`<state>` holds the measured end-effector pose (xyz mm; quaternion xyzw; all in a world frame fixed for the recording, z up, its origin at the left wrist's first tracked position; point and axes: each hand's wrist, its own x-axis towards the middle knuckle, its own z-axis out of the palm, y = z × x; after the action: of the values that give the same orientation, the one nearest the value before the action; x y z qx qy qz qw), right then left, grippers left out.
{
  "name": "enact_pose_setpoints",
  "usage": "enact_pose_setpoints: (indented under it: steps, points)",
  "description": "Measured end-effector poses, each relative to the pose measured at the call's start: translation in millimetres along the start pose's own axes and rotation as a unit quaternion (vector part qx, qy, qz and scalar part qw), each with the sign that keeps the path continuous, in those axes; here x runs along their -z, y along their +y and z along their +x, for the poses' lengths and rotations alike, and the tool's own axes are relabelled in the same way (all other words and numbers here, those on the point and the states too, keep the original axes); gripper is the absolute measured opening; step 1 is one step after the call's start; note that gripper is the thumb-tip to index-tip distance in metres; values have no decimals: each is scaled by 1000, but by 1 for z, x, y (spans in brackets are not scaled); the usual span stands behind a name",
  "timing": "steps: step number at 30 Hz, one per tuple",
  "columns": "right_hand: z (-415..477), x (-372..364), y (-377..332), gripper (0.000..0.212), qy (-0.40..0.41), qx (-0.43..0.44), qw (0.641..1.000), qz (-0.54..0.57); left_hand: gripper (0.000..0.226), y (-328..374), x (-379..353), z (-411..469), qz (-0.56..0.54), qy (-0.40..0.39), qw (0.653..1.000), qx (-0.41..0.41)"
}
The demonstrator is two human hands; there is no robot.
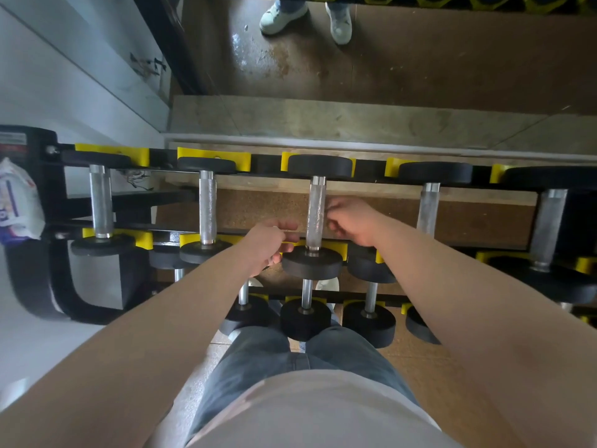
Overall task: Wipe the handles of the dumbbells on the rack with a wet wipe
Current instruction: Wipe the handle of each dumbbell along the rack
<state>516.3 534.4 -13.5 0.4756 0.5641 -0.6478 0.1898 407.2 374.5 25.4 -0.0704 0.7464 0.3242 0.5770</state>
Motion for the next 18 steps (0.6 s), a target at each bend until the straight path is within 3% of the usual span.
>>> enact_pose_setpoints:
  steps: [2,5,8,11,13,15,17,18]
  points:
    - [-7,-4,7,22,-40,-8,987,-154,33,-1,-1,0,0,2,1000,2]
    - [-8,-2,3,20,-69,-12,979,-192,32,0,-2,0,-1,0,1000,5]
    - [-3,2,-3,24,-68,-35,997,-26,32,2,-1,-1,-3,1,1000,4]
    - [5,5,-5,25,-36,-3,978,206,33,2,2,-1,-12,-5,1000,-1]
    - [8,6,-8,24,-13,25,972,235,34,2,3,-2,-14,-5,1000,-1]
    - [5,5,-8,22,7,52,989,136,34,1,4,-1,-14,-4,1000,-1]
    - [-4,5,-6,16,19,73,994,-78,34,0,3,-1,-9,-4,1000,-3]
    - [-8,5,-4,12,9,78,979,-186,34,-1,2,-1,-4,-4,1000,-4]
